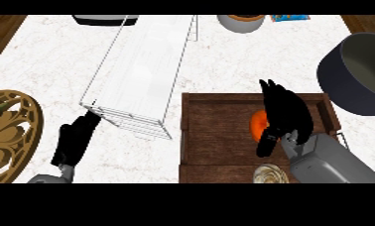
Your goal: Pick the squash from the tray and place it in the tiered shelf
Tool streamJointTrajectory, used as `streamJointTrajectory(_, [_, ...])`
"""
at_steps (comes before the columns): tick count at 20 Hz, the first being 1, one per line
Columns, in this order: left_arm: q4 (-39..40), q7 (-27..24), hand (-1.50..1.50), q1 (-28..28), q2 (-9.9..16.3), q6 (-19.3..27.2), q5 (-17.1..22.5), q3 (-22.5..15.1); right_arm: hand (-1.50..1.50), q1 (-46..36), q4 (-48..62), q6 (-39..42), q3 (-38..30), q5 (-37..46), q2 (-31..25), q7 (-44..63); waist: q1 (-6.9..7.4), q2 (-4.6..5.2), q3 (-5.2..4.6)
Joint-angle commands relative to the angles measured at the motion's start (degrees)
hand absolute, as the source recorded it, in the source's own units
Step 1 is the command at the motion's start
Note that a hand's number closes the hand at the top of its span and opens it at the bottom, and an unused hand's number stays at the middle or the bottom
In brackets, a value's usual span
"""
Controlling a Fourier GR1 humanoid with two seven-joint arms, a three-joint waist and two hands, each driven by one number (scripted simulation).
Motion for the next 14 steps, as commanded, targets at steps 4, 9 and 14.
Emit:
streamJointTrajectory(4, [-4.5, 4.6, 0.0, 2.1, -1.0, 0.7, -1.4, -0.9, -1.5, 0.6, 3.5, 4.1, -0.4, 3.6, 3.7, 6.3, 0.37, 0.16, -0.18])
streamJointTrajectory(9, [-0.7, 4.1, 0.0, 0.4, -2.9, 0.1, -2.3, -0.3, -1.5, 4.2, 2.5, 3.9, -1.4, 6.5, 5.1, 4.4, -0.13, 0.17, -0.19])
streamJointTrajectory(14, [0.5, 2.1, 0.0, 1.0, -3.1, -1.0, -2.8, 1.1, 1.5, 1.2, 9.0, 7.0, -2.5, 8.4, 7.1, -3.6, 0.25, 0.28, -0.19])
